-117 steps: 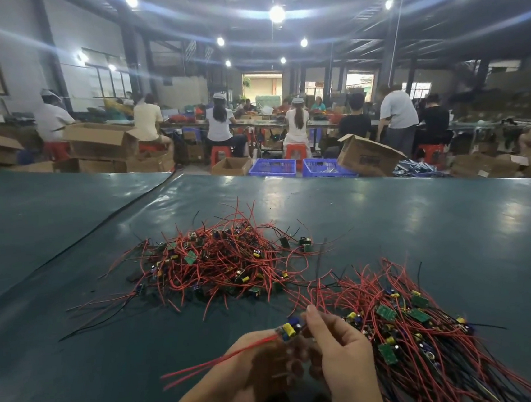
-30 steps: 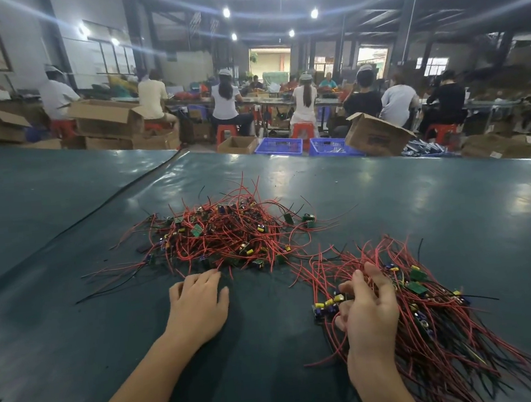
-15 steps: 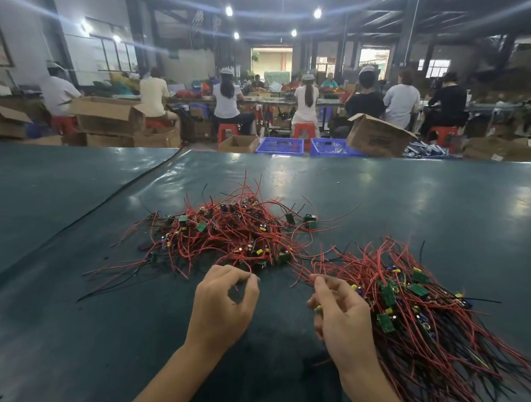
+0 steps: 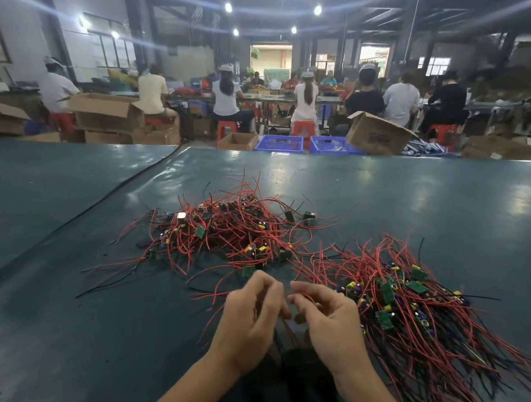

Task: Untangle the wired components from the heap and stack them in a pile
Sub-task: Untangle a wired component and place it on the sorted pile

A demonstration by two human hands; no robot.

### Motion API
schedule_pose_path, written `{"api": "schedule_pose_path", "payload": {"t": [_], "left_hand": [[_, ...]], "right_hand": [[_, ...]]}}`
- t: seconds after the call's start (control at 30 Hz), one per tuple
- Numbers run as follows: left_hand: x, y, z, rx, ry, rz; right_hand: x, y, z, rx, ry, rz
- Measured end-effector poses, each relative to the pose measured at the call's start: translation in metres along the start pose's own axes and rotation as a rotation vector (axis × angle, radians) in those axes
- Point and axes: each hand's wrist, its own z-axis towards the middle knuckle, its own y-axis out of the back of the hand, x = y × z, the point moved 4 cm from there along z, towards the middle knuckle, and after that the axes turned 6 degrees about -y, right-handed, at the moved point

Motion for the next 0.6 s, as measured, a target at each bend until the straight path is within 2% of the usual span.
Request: {"api": "schedule_pose_path", "payload": {"t": [0.1,0.23,0.37,0.5,0.6], "left_hand": [[0.016,0.006,0.003,-0.006,0.127,0.126],[0.018,0.009,0.002,0.089,0.005,0.337],[0.017,0.005,0.001,0.191,-0.096,0.559],[0.018,0.008,0.002,0.16,-0.105,0.541],[0.019,0.008,0.001,0.174,-0.101,0.523]], "right_hand": [[0.002,0.003,-0.001,-0.059,0.062,-0.027],[0.009,0.005,-0.003,-0.113,0.173,-0.059],[0.013,0.012,-0.005,-0.207,0.209,0.022],[0.017,0.021,-0.006,-0.338,0.246,0.088],[0.021,0.025,-0.007,-0.36,0.26,0.166]]}}
